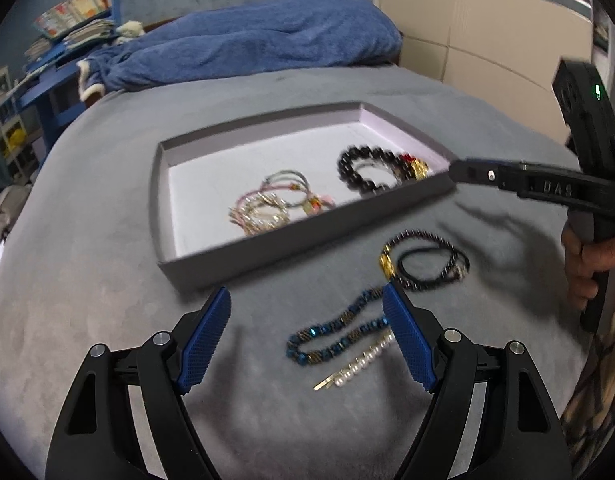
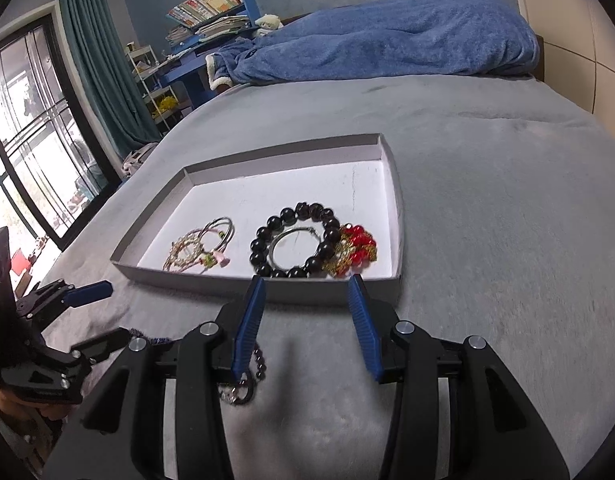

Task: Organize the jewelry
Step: 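Move both open tools back over the remaining jewelry beside the tray, then grasp the blue faceted bead bracelet with the left tool while the right tool grasps the black hair tie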

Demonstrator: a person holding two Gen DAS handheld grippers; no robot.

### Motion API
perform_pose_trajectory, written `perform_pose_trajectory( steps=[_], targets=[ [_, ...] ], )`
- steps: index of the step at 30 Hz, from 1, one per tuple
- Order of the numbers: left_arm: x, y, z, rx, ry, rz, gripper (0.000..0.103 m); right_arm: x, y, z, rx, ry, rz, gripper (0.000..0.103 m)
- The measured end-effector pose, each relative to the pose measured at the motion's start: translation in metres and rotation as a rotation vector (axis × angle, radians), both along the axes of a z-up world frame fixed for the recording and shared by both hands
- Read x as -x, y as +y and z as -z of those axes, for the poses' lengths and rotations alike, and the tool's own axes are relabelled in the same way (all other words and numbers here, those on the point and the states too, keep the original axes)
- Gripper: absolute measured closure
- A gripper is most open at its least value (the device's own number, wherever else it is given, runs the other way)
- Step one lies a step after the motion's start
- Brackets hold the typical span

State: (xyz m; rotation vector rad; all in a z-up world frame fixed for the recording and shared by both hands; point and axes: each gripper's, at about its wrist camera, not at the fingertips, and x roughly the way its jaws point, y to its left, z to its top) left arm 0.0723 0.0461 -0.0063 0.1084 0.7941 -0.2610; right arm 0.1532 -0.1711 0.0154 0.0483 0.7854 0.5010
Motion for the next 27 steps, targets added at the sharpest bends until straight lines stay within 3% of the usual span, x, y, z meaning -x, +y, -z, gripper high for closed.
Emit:
perform_pose_trajectory(
  steps=[9, 11, 12, 14, 19, 27],
  targets=[
    [-0.004, -0.004, 0.02, 0.002, 0.082, 0.04, 0.049, 0.014, 0.016, 0.012, 0.034, 0.041, -0.113, 0.06],
    [-0.004, -0.004, 0.021, 0.003, 0.087, 0.042, 0.064, 0.016, 0.02, 0.015, 0.039, 0.055, -0.132, 0.06],
    [-0.004, -0.004, 0.021, 0.001, 0.086, 0.041, 0.066, 0.018, 0.022, 0.017, 0.043, 0.061, -0.144, 0.06],
    [-0.004, -0.003, 0.019, -0.011, 0.068, 0.031, 0.097, 0.02, 0.026, 0.02, 0.05, 0.073, -0.164, 0.061],
    [-0.006, 0.008, 0.016, -0.021, 0.043, -0.041, 0.097, 0.03, 0.033, 0.025, 0.09, 0.094, -0.195, 0.063],
    [-0.008, 0.019, 0.013, -0.007, 0.035, -0.082, 0.097, 0.036, 0.032, 0.03, 0.142, 0.107, -0.196, 0.087]
  ],
)
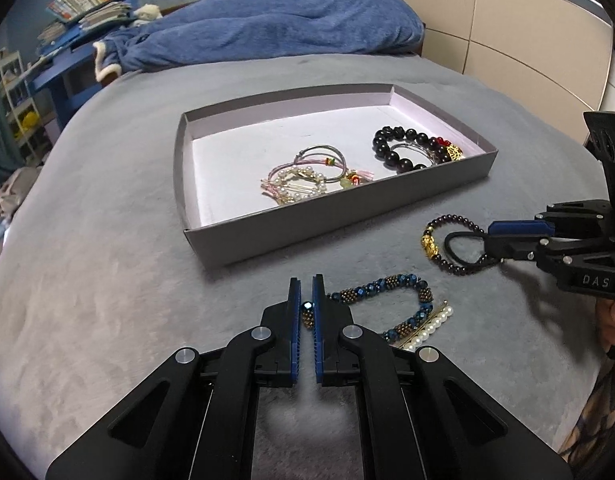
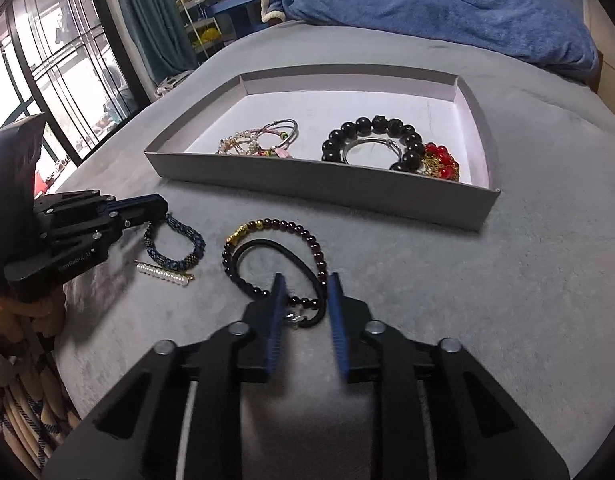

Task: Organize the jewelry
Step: 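Grasp the blue faceted bead bracelet with the left tool while the right tool grasps the black hair tie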

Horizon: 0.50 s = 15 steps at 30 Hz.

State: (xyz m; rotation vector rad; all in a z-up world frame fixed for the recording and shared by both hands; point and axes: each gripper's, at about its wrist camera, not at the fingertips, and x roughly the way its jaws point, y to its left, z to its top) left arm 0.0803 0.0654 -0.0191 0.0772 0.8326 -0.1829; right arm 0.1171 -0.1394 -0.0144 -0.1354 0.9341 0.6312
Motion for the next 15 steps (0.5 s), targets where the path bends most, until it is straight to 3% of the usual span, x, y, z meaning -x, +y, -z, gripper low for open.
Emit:
perform_pose_trajectory(
  steps=[4, 15],
  targets=[
    [-0.001, 0.003, 0.0, 0.0, -0.003, -0.014, 0.097, 0.003, -0.005, -0.004, 0.034, -0.031, 0.019, 0.1],
    [0.0, 0.008, 0.0, 0.025, 0.008, -0.017, 0.093, -0.017, -0.041, -0.009, 0.011, -0.036, 0.17, 0.1]
  ],
)
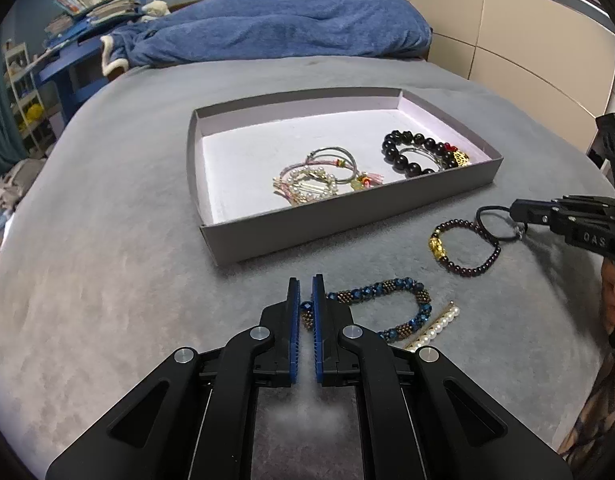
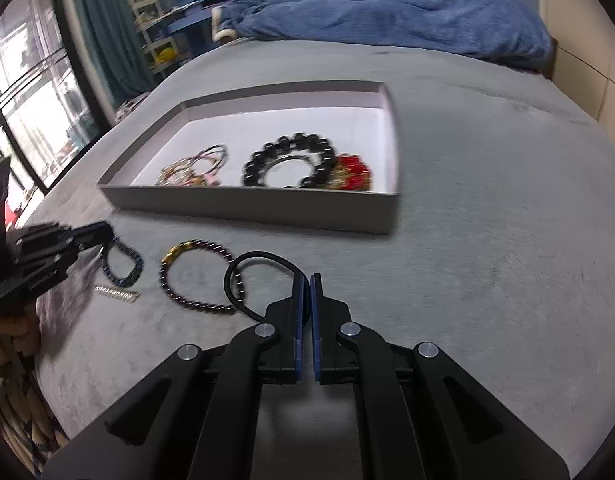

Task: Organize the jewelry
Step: 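Grasp the blue faceted bead bracelet with the left tool while the right tool grasps the black hair tie, then carry both pieces into the tray and open both tools to release them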

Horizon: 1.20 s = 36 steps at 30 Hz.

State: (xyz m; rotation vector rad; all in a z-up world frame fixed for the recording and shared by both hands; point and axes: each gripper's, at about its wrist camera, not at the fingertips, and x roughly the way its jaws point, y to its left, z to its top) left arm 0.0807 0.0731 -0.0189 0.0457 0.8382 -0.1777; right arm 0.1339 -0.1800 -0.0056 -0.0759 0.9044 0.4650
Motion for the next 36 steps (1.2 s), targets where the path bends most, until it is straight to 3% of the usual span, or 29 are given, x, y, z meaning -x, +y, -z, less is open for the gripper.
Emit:
perform_pose_trajectory(
  steps=[2, 8, 16, 18, 25, 29, 36],
  targets=[
    [0.0, 0.0, 0.001, -0.002, 0.004, -0.002, 0.077, -0.002, -0.001, 0.001, -0.002, 0.01, 0.007, 0.1],
    [-0.001, -0.002, 0.006, -0.001, 0.027, 0.012, 0.051, -0.006, 0.001, 0.007, 0.003, 0.029, 0.011, 0.099],
    [-0.002, -0.008, 0.011, 0.001, 0.061, 0.047, 0.049, -0.008, 0.003, 0.014, 0.007, 0.046, -0.001, 0.098],
    [-0.001, -0.009, 0.011, 0.004, 0.066, 0.055, 0.055, -0.007, 0.006, 0.014, 0.017, 0.041, -0.01, 0.098],
    [0.002, -0.01, 0.009, 0.019, 0.066, 0.079, 0.096, -0.002, 0.013, 0.011, 0.019, 0.016, -0.051, 0.1],
    [0.006, -0.012, 0.001, 0.026, 0.022, 0.092, 0.096, 0.0, 0.012, 0.001, -0.023, -0.017, -0.052, 0.1],
    [0.011, -0.012, -0.028, 0.121, -0.079, 0.104, 0.096, 0.001, 0.009, -0.023, -0.113, -0.082, -0.045, 0.1]
  ],
)
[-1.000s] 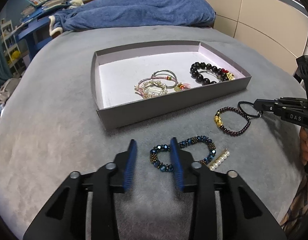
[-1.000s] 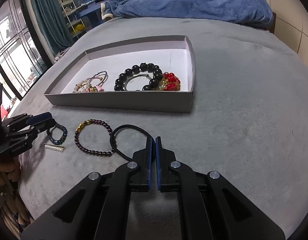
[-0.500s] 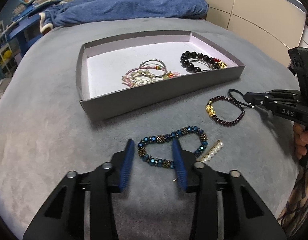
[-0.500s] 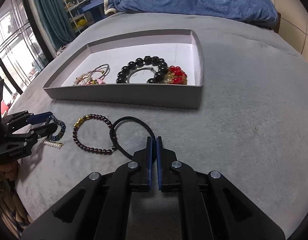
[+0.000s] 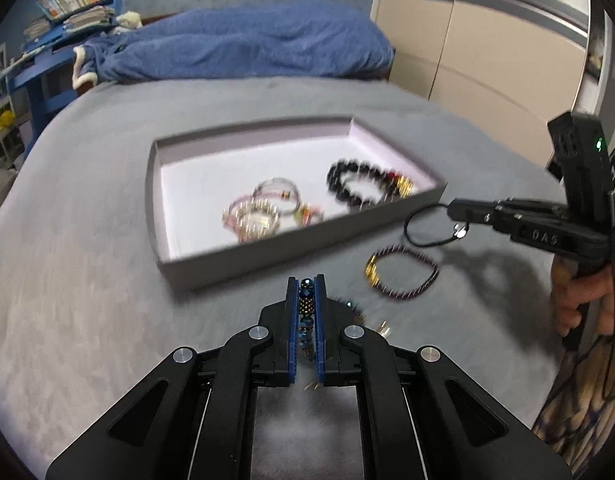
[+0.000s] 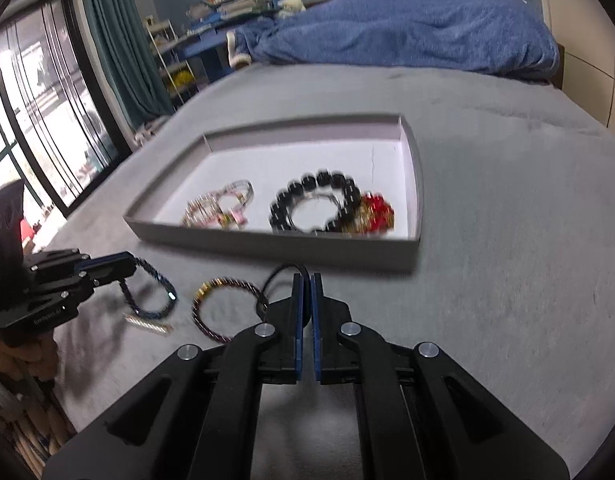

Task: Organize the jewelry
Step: 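Carry both pieces into the tray and open both tools to release them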

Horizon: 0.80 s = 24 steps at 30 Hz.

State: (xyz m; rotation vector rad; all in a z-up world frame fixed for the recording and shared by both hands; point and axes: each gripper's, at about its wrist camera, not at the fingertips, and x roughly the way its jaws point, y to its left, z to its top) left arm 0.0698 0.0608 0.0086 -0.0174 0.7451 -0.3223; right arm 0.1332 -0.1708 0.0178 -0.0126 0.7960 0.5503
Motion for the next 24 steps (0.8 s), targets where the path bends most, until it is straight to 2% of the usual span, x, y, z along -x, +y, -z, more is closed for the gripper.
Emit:
perform_pose_trajectory(
  steps=[9, 15, 19, 24],
  targets=[
    [-0.006, -0.008, -0.033, 0.047, -0.095, 0.009, 0.096, -0.011, 0.011, -0.022, -0.039, -0.054, -0.017, 0.1],
    [-0.019, 0.003, -0.052, 0.092, -0.158, -0.019, 0.096, -0.024, 0.02, -0.031, -0.044, -0.074, -0.013, 0.1],
    [-0.03, 0.009, -0.058, 0.126, -0.166, -0.039, 0.096, -0.032, 0.028, -0.031, -0.043, -0.07, -0.011, 0.1],
    [-0.042, 0.009, -0.054, 0.112, -0.16, -0.047, 0.096, -0.044, 0.038, -0.025, -0.006, -0.057, -0.016, 0.1]
  ],
)
